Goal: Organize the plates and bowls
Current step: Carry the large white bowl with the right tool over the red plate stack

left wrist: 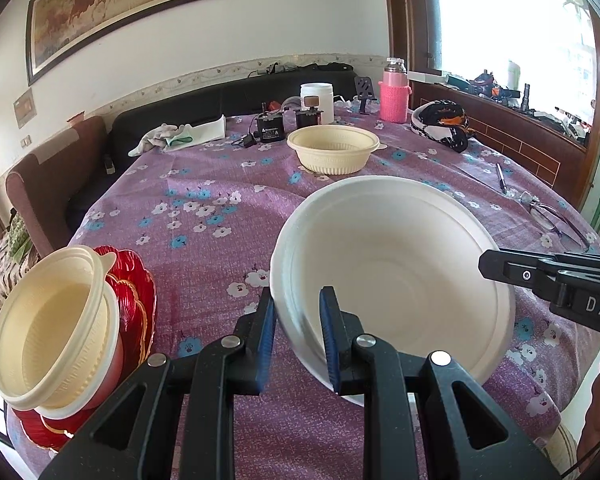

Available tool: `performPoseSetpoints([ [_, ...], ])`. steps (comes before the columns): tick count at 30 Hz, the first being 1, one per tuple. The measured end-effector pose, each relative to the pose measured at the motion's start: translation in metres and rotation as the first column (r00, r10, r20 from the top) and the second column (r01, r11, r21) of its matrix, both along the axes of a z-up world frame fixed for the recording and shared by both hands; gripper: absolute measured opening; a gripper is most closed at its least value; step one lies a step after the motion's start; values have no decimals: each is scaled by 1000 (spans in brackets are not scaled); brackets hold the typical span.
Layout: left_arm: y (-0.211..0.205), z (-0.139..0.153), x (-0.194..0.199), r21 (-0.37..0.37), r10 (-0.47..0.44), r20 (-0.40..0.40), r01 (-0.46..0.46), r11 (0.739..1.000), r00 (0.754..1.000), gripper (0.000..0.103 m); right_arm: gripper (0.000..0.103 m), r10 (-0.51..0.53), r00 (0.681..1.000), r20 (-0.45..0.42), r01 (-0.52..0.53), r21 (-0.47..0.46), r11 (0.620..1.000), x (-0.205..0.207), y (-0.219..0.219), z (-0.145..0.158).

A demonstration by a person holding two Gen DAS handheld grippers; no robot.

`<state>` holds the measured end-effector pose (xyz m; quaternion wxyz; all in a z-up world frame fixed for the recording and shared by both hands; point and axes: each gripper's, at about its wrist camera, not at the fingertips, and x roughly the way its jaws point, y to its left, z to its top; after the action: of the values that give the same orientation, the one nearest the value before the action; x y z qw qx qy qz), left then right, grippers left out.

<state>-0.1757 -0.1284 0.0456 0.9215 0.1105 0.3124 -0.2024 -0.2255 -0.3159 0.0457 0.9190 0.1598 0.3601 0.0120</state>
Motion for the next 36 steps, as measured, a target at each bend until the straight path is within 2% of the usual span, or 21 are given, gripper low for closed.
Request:
performPoseSetpoints([
  [22,1,2,0,-3,1,4,-1,1000,1000,21,14,0,1000,0,0,1,1000,-1,1,1],
  [28,11,16,0,-21,11,26,-10,1000,1000,21,14,8,1000,11,-8,1,1000,-1,5,8],
  [36,40,46,-2,-64,60,82,-55,996,995,23,14,71,997,40,-73,41,997,4,22,38],
])
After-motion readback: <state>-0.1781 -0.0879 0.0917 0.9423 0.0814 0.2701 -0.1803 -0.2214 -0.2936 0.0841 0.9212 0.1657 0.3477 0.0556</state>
